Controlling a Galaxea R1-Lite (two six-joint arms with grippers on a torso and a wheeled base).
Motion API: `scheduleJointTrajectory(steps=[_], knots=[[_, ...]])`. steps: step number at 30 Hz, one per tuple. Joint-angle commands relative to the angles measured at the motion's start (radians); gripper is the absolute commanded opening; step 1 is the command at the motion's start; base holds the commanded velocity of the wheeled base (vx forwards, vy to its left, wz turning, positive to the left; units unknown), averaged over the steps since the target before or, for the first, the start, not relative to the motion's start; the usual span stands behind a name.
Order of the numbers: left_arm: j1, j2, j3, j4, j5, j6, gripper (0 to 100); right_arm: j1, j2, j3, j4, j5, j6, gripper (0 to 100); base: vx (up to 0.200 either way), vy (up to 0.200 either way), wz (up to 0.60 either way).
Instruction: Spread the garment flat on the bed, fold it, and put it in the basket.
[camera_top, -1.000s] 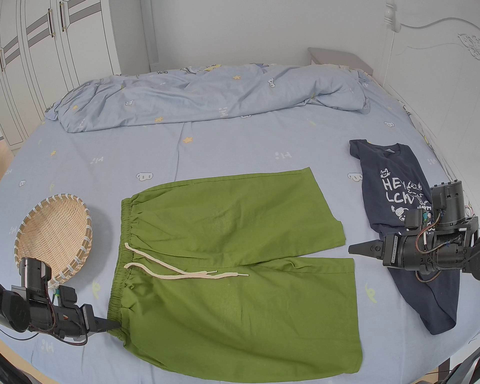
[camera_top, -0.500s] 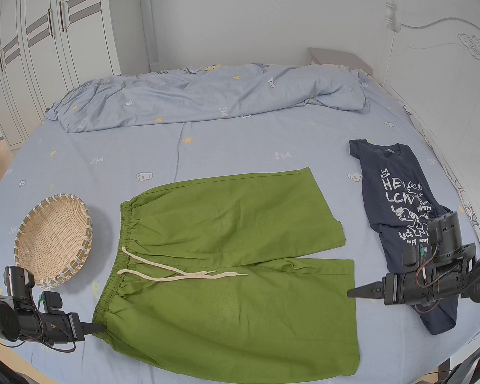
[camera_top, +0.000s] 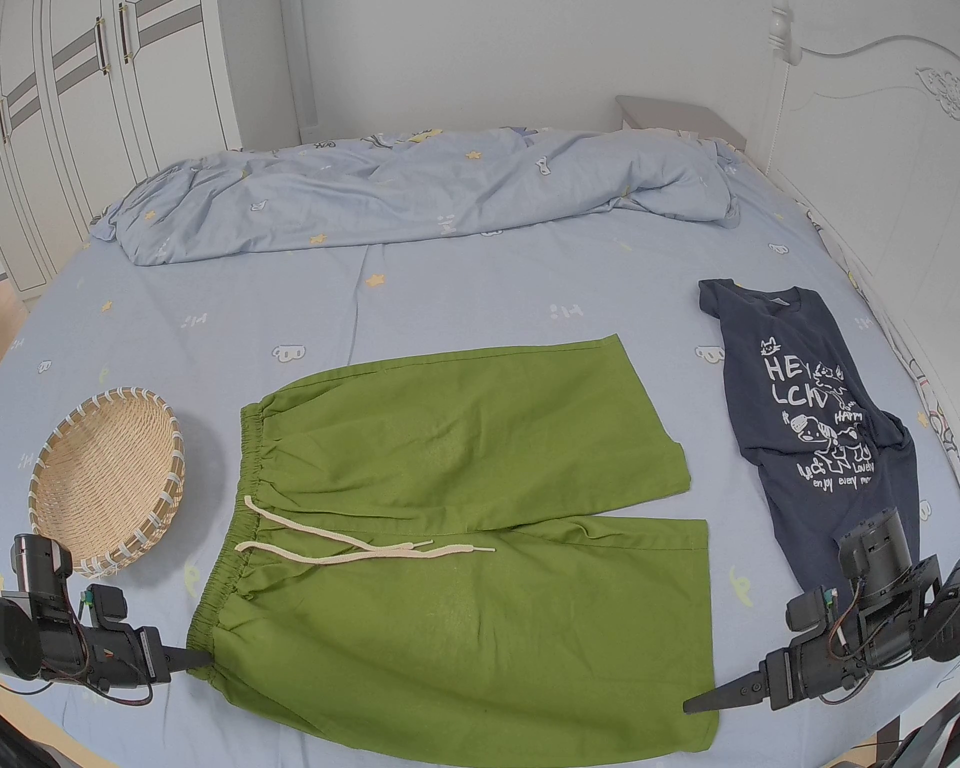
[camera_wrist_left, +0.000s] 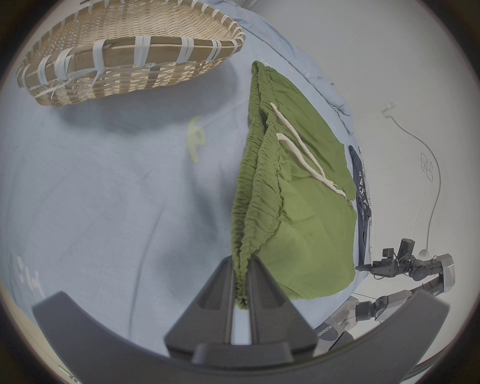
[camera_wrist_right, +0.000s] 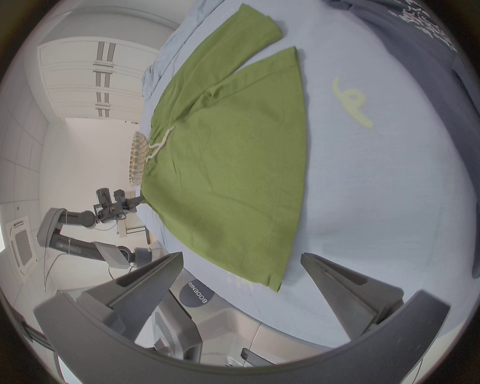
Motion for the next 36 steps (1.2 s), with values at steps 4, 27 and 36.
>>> scheduleJointTrajectory(steps=[4, 27, 36], knots=[[0.0, 0.016, -0.004, -0.001, -0.001, -0.001, 0, 0.056, 0.153, 0.061, -0.111, 0.002, -0.03, 100, 0.0, 0.0, 0.0], [-0.005, 0.014, -0.004, -0.001, -0.001, -0.001, 0, 0.124, 0.263, 0.09, -0.25, 0.008, -0.031, 100, 0.0, 0.0, 0.0], [0.001, 0.014, -0.006, -0.001, -0.001, -0.001, 0, 0.113, 0.276, 0.118, -0.25, 0.007, -0.036, 0, 0.0, 0.0, 0.0]])
